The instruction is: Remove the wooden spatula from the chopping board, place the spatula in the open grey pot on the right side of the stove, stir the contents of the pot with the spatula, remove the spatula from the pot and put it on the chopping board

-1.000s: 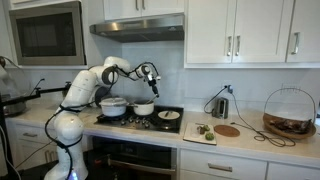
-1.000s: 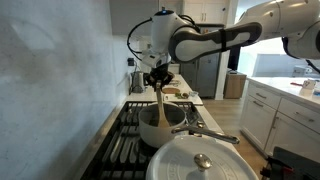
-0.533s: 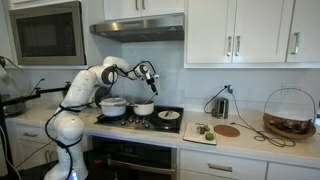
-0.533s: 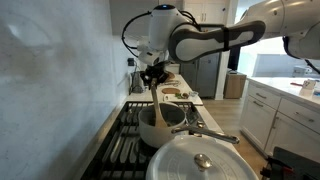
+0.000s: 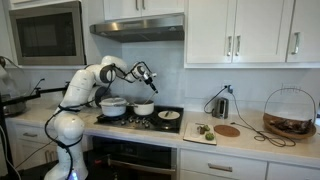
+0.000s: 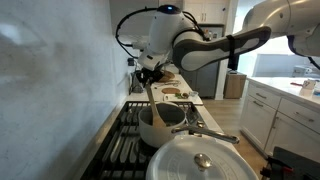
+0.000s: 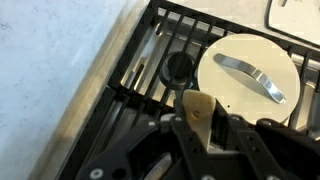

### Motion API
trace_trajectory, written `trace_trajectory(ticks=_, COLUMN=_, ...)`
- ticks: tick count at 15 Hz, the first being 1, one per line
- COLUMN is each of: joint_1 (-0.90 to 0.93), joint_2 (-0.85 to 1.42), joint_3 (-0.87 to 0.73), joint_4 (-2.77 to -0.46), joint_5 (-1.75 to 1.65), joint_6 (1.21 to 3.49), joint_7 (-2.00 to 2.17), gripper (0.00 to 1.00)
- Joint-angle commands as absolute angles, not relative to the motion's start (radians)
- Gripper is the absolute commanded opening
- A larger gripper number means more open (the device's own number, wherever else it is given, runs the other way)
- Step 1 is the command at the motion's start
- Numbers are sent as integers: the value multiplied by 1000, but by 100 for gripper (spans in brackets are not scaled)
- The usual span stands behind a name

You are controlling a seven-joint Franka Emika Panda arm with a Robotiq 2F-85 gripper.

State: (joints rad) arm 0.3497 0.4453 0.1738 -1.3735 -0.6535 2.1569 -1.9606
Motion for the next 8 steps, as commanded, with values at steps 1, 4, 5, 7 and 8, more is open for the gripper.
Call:
trace_trajectory(ticks=1, joint_1=350, joint_2=373, joint_3=180, joint_4=-1471, joint_5=-680, joint_6=2245, joint_7=-1936, gripper=7)
trace_trajectory(ticks=4, joint_1=337, joint_2=330, joint_3=195, joint_4=-1518, joint_5=-668, joint_6=2257, joint_7=-1954, gripper=7)
trace_trajectory(ticks=5, joint_1=332, joint_2=314, joint_3=199, joint_4=-1536, joint_5=-661, joint_6=2259, joint_7=-1960, gripper=7)
trace_trajectory(ticks=7, joint_1=322, joint_2=283, joint_3=208, joint_4=-1568, joint_5=-647, joint_6=2257, joint_7=-1972, gripper=7)
trace_trajectory(ticks=8, joint_1=318, joint_2=265, joint_3=210, joint_4=-1589, joint_5=-648, joint_6=2264, joint_7=-1970, gripper=7)
